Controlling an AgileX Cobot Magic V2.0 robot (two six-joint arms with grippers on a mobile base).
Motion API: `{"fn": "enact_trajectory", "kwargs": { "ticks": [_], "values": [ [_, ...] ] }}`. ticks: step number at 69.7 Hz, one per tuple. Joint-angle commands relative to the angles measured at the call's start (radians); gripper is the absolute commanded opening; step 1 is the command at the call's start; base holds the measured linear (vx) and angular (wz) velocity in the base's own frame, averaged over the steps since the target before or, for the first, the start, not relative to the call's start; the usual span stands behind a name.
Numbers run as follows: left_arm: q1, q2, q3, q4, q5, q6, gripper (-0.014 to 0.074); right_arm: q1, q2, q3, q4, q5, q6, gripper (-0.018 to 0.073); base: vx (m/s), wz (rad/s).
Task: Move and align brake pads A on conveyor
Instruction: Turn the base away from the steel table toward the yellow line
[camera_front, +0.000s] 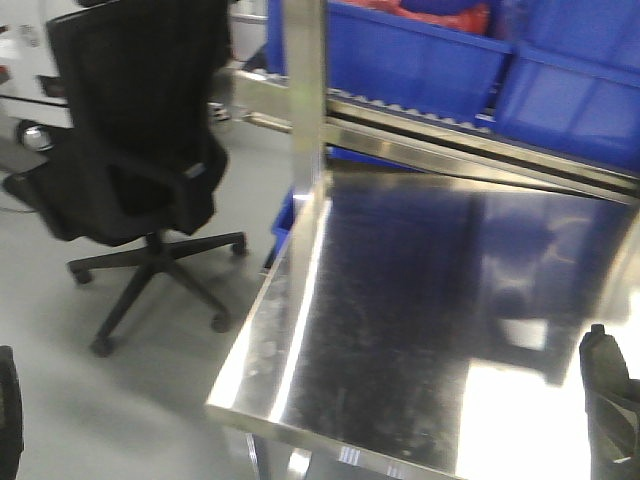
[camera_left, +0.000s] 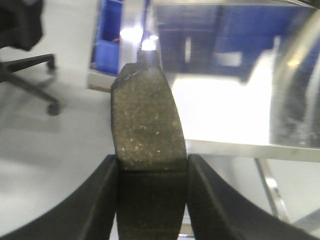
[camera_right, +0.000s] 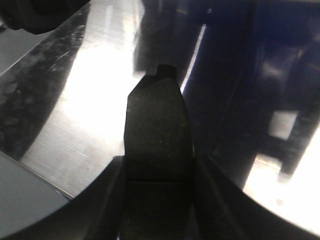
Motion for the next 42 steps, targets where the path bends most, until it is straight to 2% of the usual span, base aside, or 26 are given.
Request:
{"fn": "enact_trajectory", "kwargs": {
  "ticks": [1,42],
  "values": [
    [-0.004,0.005,-0.030,0.006,-0.092,-0.003,0.0164,-0.002,0.001,-0.028,-0.010,-0.078,-0.012,0.0096,-0.03,0.58],
    [-0.004,0.005,-0.030,0.006,-0.092,-0.003,0.0164,-0.002,0.001,-0.028,-0.010,-0.078,-0.012,0.0096,0.01,0.62]
  ]
}}
